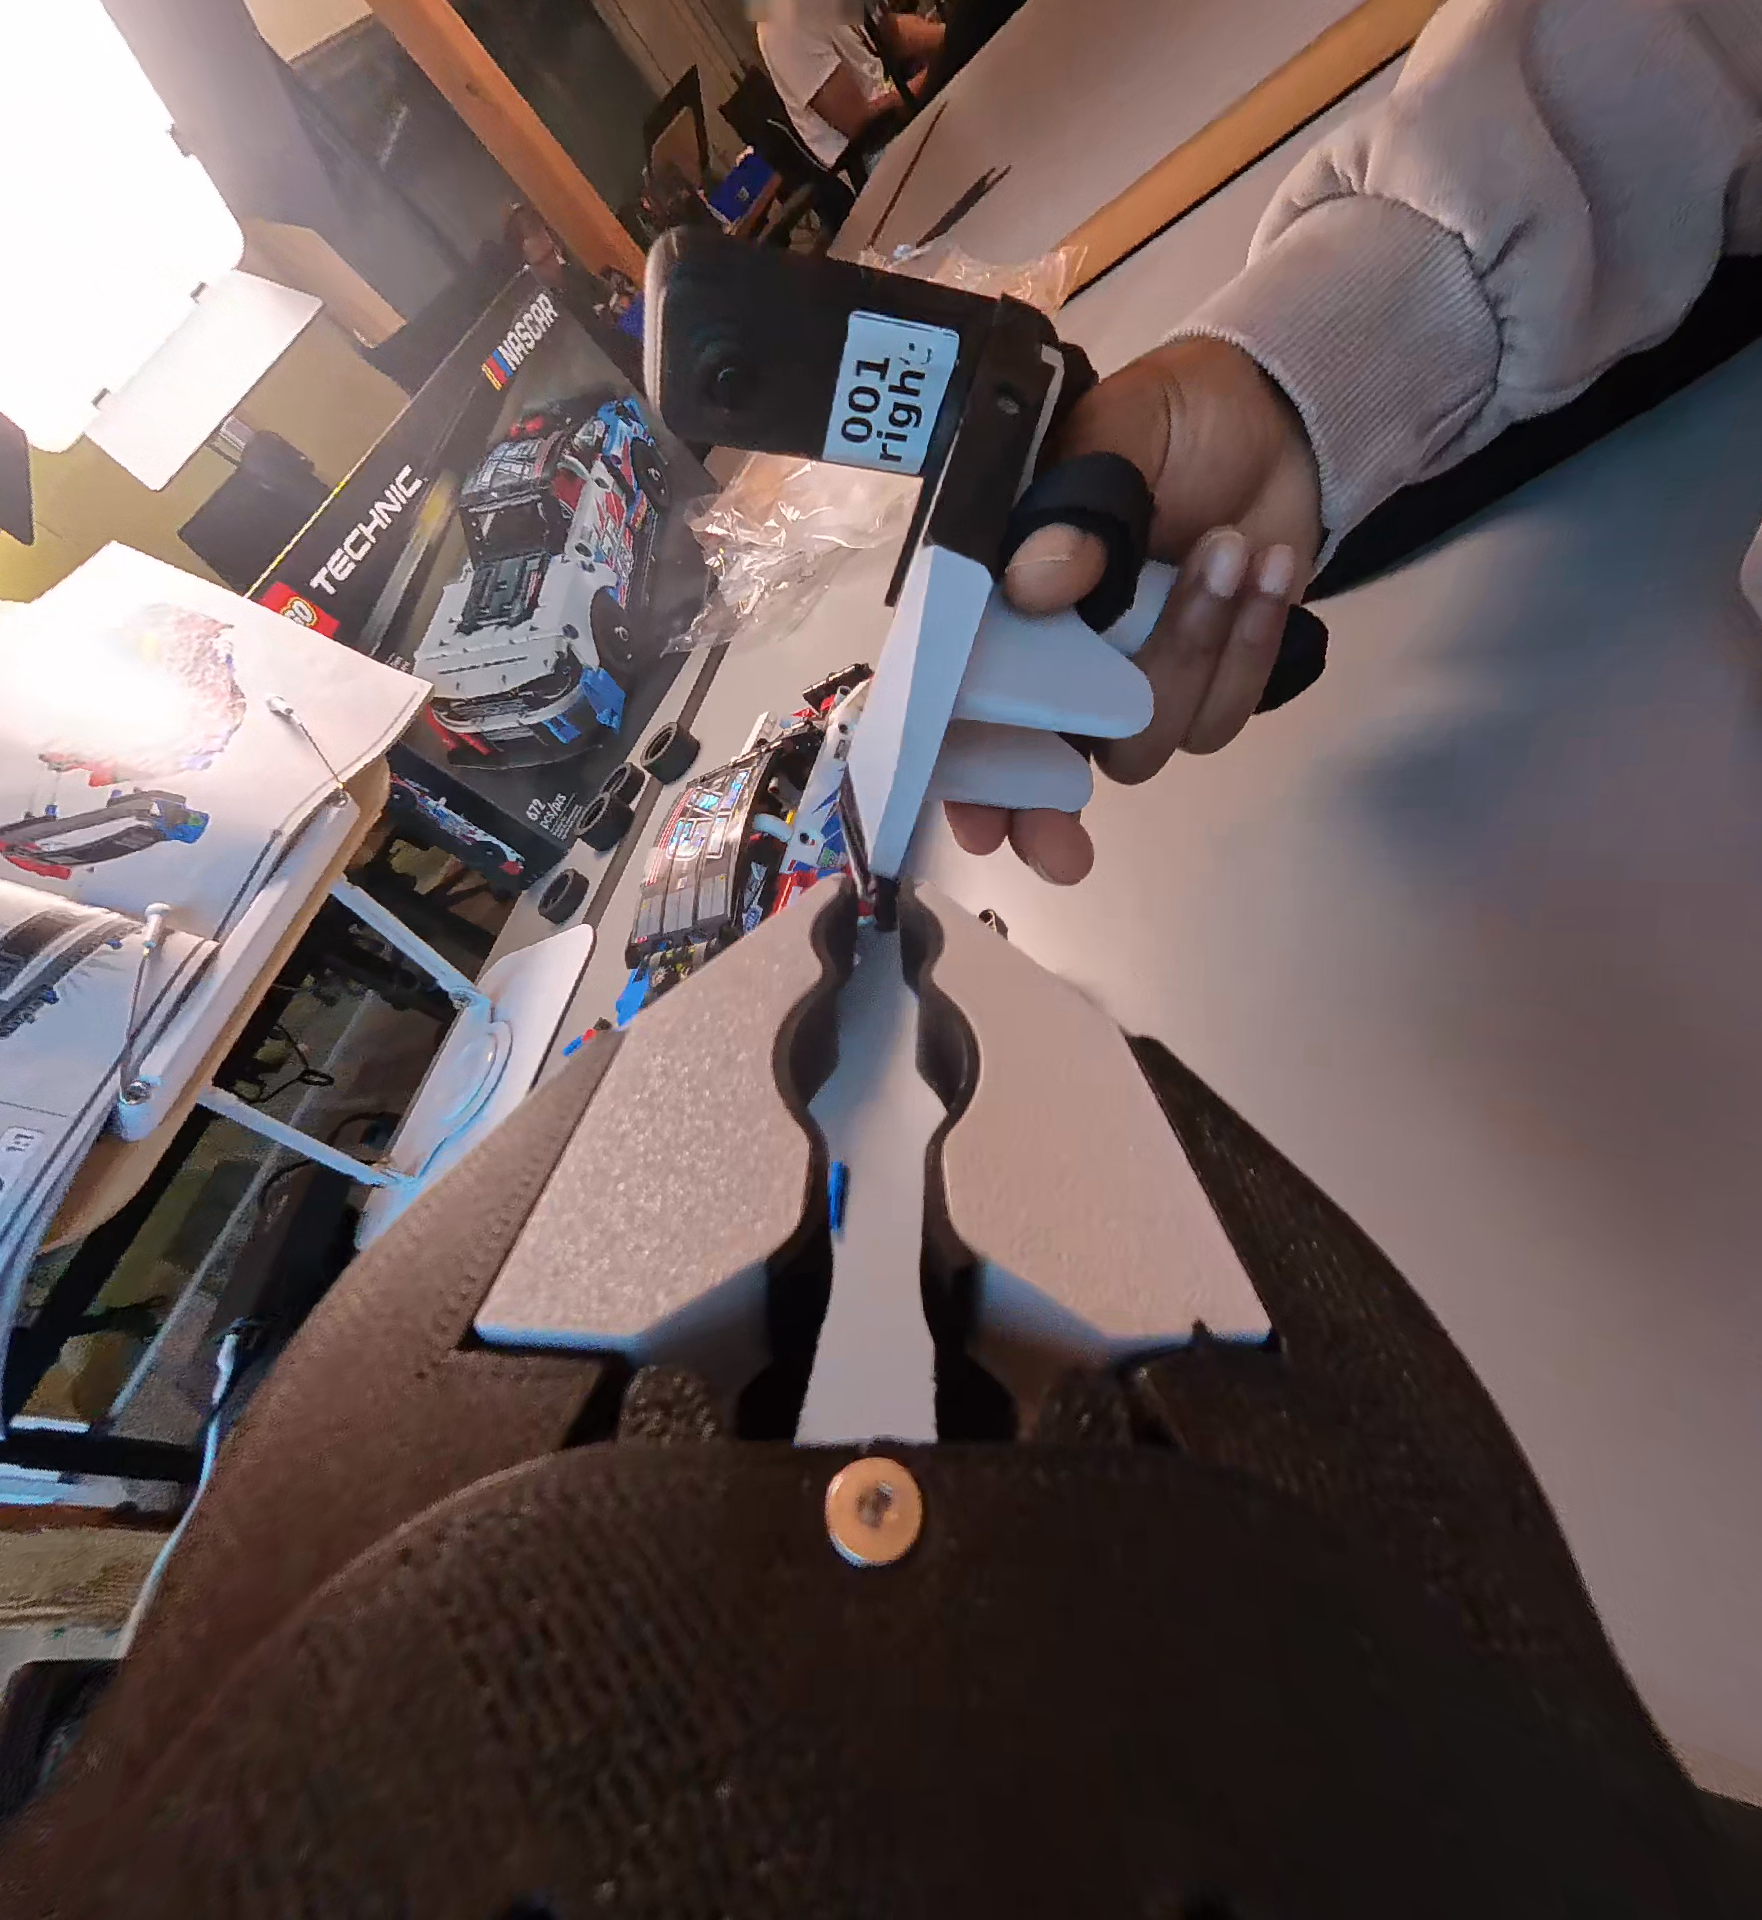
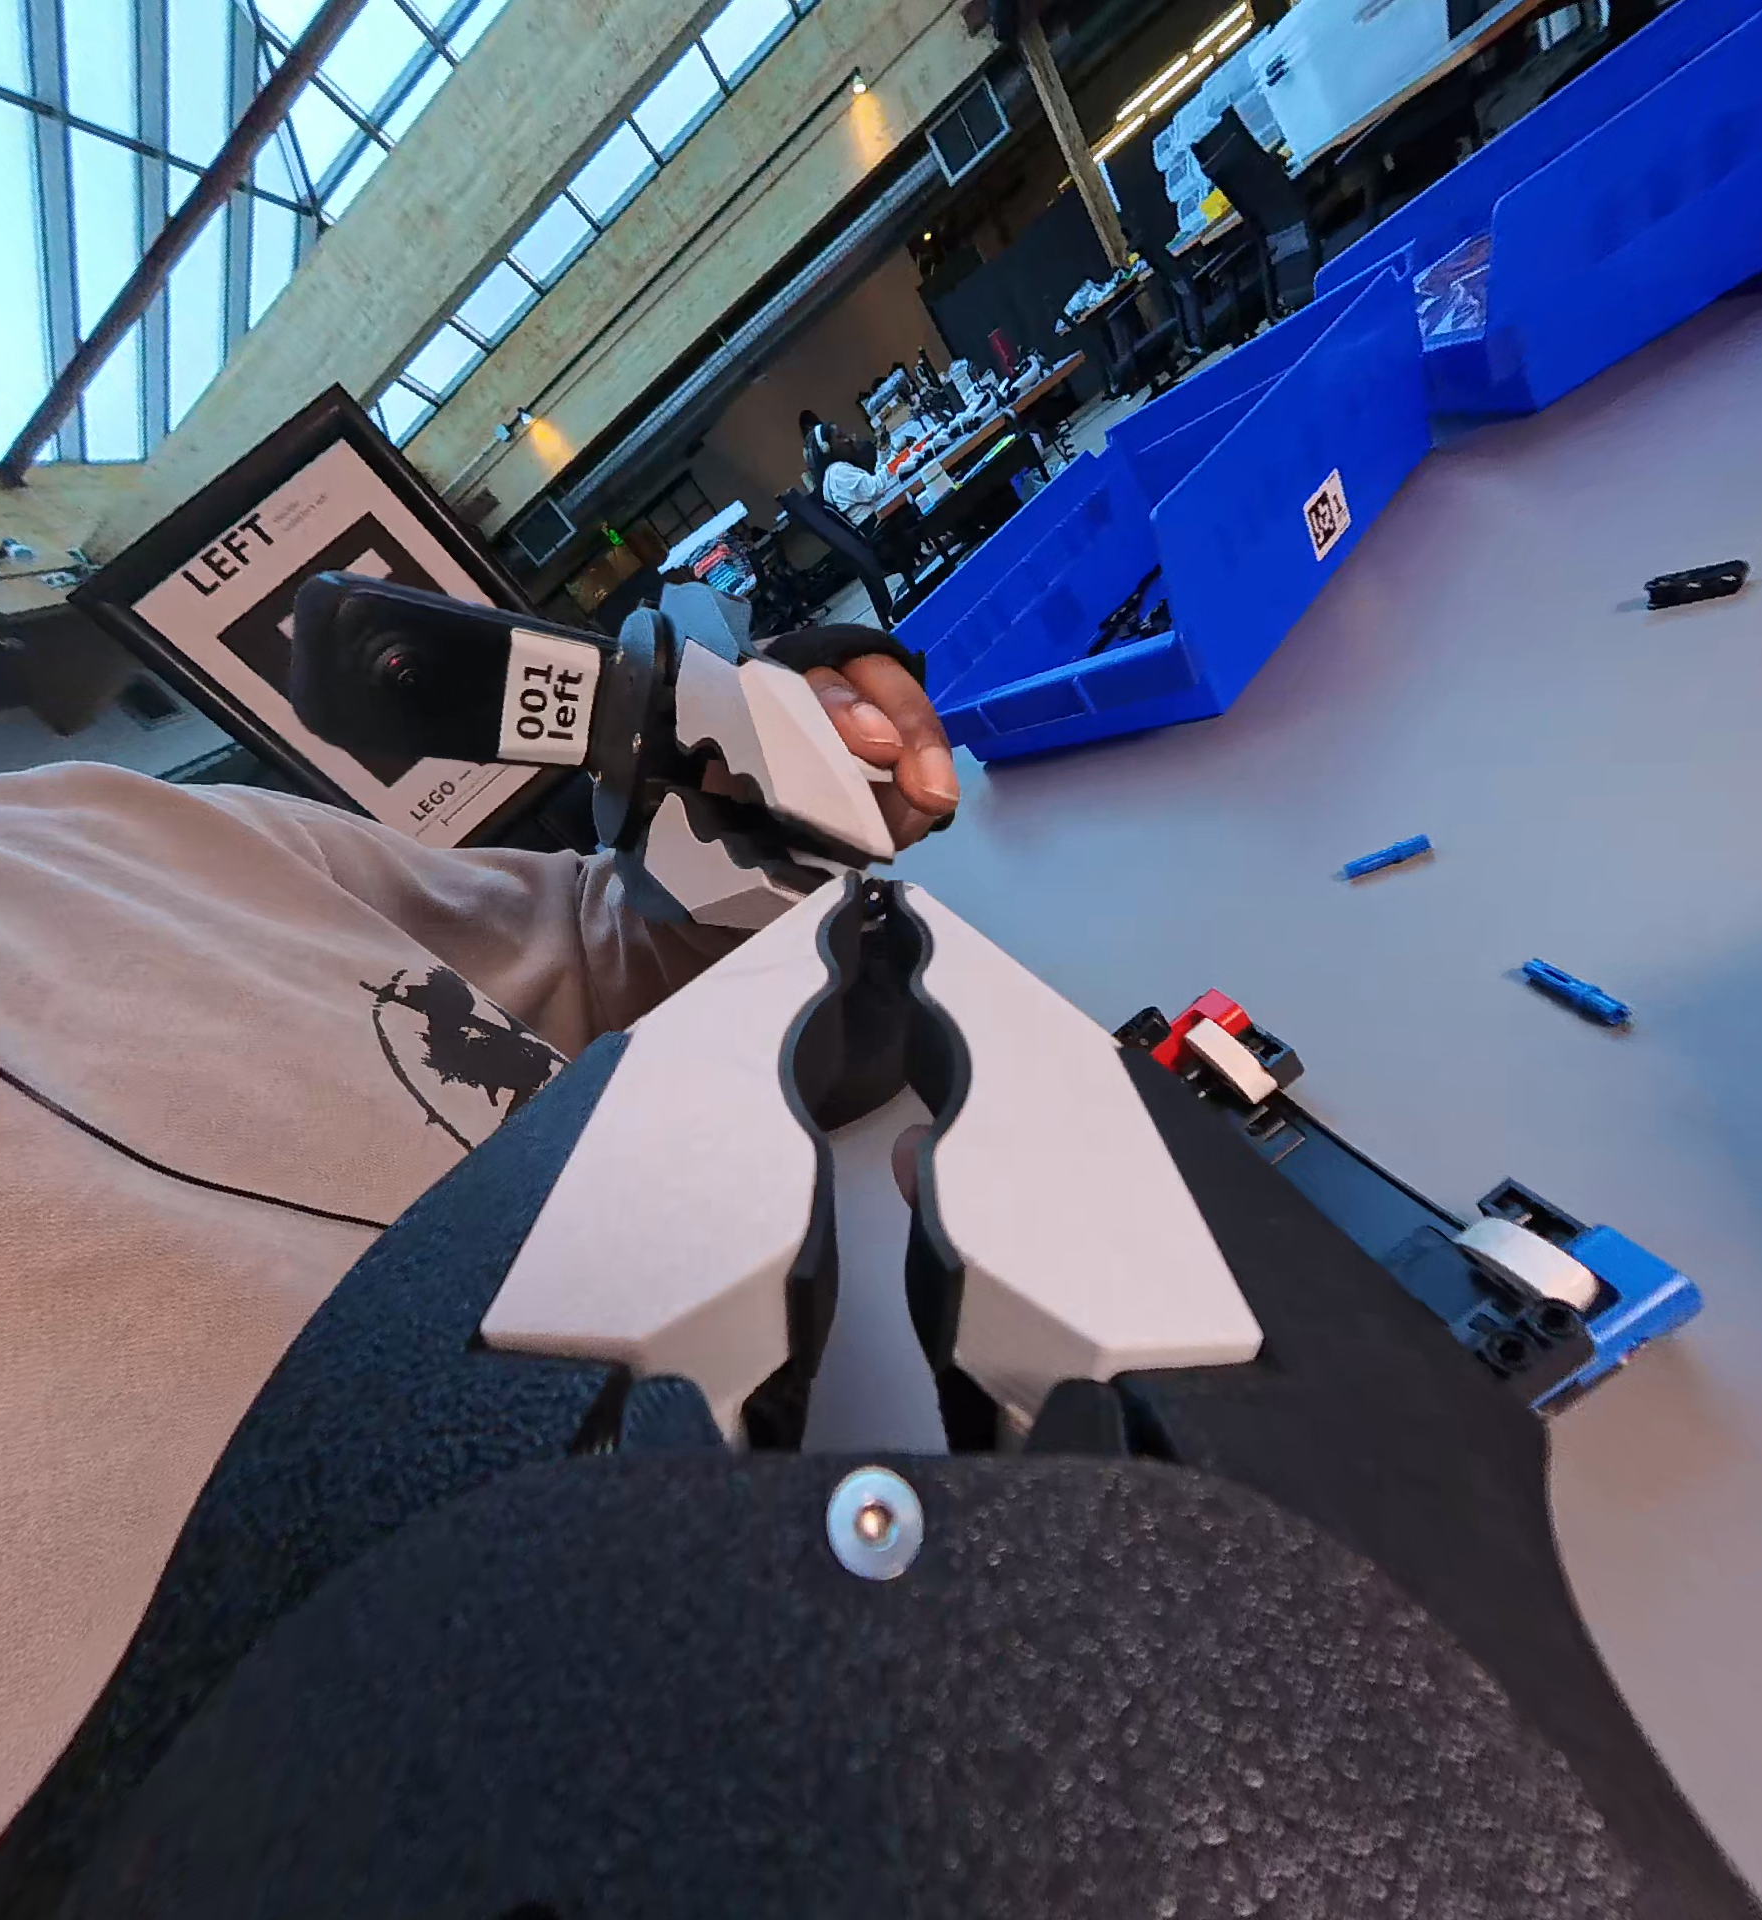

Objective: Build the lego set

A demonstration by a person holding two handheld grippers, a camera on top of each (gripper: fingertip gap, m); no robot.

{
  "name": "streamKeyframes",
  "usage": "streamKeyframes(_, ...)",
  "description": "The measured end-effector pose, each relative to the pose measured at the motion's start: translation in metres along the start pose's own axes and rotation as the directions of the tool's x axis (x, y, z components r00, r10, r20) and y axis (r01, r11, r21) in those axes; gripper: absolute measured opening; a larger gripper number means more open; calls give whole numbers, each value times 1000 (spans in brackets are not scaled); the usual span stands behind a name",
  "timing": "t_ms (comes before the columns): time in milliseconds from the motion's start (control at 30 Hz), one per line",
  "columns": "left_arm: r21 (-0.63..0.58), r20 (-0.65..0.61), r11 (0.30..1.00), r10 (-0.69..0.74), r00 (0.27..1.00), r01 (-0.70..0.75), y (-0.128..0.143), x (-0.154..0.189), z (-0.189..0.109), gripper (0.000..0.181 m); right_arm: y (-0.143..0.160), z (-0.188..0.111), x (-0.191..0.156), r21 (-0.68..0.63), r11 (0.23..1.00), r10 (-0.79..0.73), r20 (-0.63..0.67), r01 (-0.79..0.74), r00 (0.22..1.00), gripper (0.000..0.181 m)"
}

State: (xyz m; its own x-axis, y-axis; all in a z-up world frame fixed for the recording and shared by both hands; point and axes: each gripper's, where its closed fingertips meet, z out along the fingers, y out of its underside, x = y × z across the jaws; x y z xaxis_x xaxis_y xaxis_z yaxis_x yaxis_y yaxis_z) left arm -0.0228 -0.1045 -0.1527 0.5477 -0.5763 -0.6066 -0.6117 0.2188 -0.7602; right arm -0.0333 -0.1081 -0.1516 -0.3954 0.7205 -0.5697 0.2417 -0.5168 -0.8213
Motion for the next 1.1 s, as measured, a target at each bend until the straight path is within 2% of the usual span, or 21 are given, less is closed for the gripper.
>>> streamKeyframes(33, 8, 1, 1000, -26, 1000, 26, 0, -2, -1, 8, 0, 0, 0, 3, 1000, -1, 4, 1, 1000, 1)
streamKeyframes(133, 28, -19, 997, -69, 997, 69, -2, -1, -3, 8, -1, -1, -2, 10, 1000, 2, 20, -2, 1000, 1)
streamKeyframes(200, 25, -28, 998, -63, 998, 64, -2, 1, -3, 2, -2, 0, -2, 15, 1000, 2, 20, -2, 1000, 1)
streamKeyframes(367, 23, -38, 998, -65, 997, 66, -2, 2, -3, 1, 0, -1, -2, 11, 1000, -3, 23, 3, 1000, 1)
streamKeyframes(833, 10, -49, 997, -82, 995, 82, 1, 3, -2, 1, 3, 0, -1, -22, 992, -129, -32, 128, 991, 1)
streamKeyframes(933, 31, -57, 988, -149, 987, 151, 3, 1, -2, 2, 2, 0, 0, -50, 987, -156, -41, 154, 987, 0)
streamKeyframes(1000, -18, -96, 959, -284, 954, 284, 20, -1, -1, 29, 4, -3, 10, -125, 968, -230, -98, 218, 968, 1)
streamKeyframes(1100, -181, -190, 834, -549, 814, 520, 64, 8, 2, 67, 16, -11, 31, -353, 872, -419, -182, 339, 890, 1)
